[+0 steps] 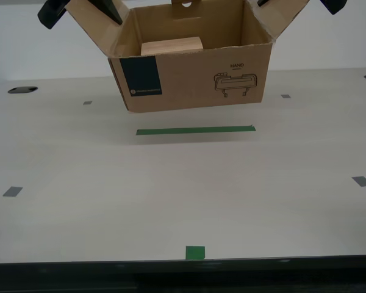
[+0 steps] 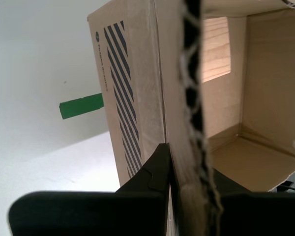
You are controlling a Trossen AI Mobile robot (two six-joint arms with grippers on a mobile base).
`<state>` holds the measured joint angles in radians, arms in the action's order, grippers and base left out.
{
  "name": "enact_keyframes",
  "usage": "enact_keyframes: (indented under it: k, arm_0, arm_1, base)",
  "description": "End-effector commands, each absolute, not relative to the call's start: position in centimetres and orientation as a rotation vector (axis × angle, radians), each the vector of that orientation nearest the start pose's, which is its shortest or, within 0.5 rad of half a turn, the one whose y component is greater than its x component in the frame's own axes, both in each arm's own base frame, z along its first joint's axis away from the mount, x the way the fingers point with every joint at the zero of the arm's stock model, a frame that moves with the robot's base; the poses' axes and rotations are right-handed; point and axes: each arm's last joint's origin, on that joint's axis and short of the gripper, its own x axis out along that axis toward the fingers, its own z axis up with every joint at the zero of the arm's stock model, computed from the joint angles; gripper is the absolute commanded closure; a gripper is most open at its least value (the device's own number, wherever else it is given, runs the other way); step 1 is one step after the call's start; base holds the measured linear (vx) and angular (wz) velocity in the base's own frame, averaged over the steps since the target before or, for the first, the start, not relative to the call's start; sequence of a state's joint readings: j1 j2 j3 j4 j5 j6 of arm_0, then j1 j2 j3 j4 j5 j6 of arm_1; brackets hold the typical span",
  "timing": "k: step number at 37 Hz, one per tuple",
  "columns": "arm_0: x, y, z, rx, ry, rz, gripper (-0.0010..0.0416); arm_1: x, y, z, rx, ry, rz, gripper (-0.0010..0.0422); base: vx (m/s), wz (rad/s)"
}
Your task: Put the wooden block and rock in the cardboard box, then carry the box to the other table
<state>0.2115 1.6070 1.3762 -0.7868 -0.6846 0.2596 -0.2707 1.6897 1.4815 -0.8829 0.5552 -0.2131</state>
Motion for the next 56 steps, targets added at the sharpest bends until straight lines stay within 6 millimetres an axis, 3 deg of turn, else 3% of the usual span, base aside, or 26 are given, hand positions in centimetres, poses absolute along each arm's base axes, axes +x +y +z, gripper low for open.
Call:
enact_keyframes:
  k: [1,31,56]
  arm_0:
    - [31.76,8.69,29.36,0.468,1.125,0.678,0.0407]
    - [31.76,8.71,29.36,0.467,1.125,0.677,0.0407]
    - [31.87,8.73,29.18,0.458,1.126,0.682,0.0407]
  arm_1:
    - [32.53,-10.65,29.95,-0.337,1.162,-0.636,0.0413]
    - [32.3,-10.6,30.07,-0.303,1.156,-0.657,0.0413]
    - [32.07,-11.14,30.04,-0.345,1.188,-0.636,0.0413]
  base:
    - [-0.023,0.002]
    - [-0.049,0.012]
    - [-0.105,-0.044]
